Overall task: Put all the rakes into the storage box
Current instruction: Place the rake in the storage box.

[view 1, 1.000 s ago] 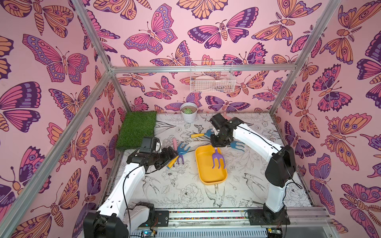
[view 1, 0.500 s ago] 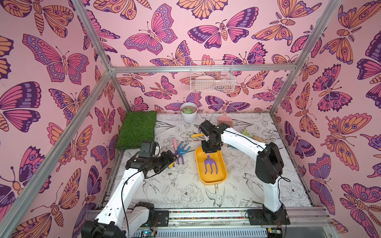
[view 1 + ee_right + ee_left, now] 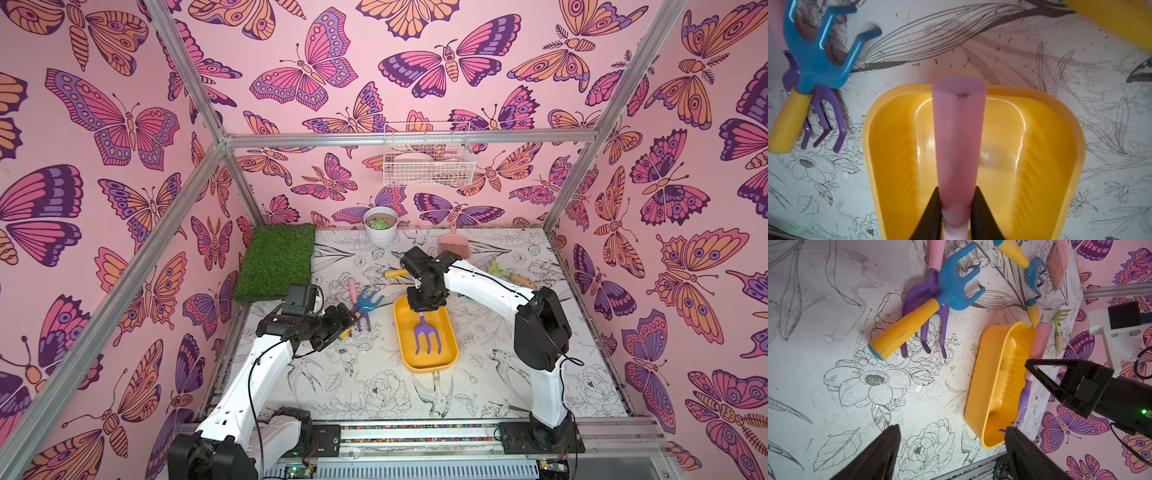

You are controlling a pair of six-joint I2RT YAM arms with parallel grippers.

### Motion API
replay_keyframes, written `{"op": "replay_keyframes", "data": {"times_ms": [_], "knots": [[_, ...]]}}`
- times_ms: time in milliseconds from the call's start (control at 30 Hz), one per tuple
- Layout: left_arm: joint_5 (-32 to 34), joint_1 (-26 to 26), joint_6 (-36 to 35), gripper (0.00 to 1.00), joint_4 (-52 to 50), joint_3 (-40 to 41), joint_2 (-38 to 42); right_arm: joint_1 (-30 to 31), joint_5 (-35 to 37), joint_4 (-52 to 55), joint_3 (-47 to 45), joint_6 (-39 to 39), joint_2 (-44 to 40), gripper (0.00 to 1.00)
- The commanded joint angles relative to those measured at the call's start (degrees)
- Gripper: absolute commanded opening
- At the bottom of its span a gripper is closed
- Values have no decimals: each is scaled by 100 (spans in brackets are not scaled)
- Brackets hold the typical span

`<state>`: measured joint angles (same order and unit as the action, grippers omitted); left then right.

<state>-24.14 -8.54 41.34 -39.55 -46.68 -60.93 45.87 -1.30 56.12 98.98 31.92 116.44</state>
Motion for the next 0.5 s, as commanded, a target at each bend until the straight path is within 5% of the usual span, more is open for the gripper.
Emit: {"op": "replay_keyframes", "data": {"times_ms": [0,233,467], "knots": [[75,40,-114,86,-150,-106,-57,88,104,-9,-61,42,-84,4],[94,37,-128,85,-158,-123,-86,127,82,-50,-150,37,-163,12],[167,35,-190,85,-202,-140,-95,143,127,-193,-217,-5,-451,48]]}}
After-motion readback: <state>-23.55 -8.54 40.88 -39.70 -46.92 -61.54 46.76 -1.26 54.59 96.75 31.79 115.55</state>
